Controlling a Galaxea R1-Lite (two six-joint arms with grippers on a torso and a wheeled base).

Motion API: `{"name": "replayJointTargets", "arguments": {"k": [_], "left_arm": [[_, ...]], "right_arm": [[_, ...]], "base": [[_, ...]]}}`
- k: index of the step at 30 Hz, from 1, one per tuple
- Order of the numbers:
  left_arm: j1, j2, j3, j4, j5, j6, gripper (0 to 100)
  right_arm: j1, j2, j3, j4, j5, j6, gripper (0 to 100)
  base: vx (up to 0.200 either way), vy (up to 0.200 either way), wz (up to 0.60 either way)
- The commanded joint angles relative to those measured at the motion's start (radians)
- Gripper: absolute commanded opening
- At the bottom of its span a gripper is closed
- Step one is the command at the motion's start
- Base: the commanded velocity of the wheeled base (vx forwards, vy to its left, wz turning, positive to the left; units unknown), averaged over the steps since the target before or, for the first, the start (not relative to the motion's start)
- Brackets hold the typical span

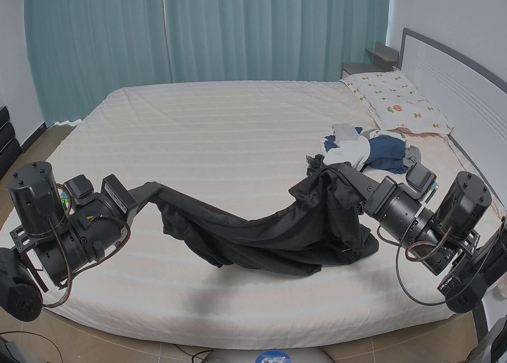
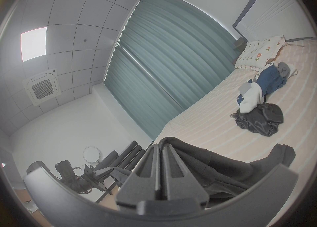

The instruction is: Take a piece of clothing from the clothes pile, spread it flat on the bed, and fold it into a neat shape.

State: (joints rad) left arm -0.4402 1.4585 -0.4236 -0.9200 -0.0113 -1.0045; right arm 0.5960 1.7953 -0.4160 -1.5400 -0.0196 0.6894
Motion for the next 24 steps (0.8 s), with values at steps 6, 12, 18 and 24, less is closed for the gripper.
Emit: {"name": "replayJointTargets", "arguments": {"k": [6,12,18,24], "left_arm": [[0.000,-0.030,-0.010,0.041,0.001,0.000,0],[0.001,-0.030,-0.010,0.041,0.001,0.001,0],[0.009,-0.035,-0.009,0.043,0.002,0.040,0],[-0.005,-0.020,-0.007,0.046,0.001,0.060,0]], "right_arm": [[0.007,-0.002,-0.003,-0.002,-0.002,-0.001,0],[0.005,-0.004,-0.001,-0.009,-0.002,-0.002,0],[-0.012,0.012,-0.015,0.000,0.006,-0.014,0],[-0.031,0.009,0.005,0.034,0.007,-0.013,0]], "base": [[0.000,0.200,0.00],[0.000,0.200,0.00],[0.000,0.200,0.00],[0.000,0.067,0.00]]}}
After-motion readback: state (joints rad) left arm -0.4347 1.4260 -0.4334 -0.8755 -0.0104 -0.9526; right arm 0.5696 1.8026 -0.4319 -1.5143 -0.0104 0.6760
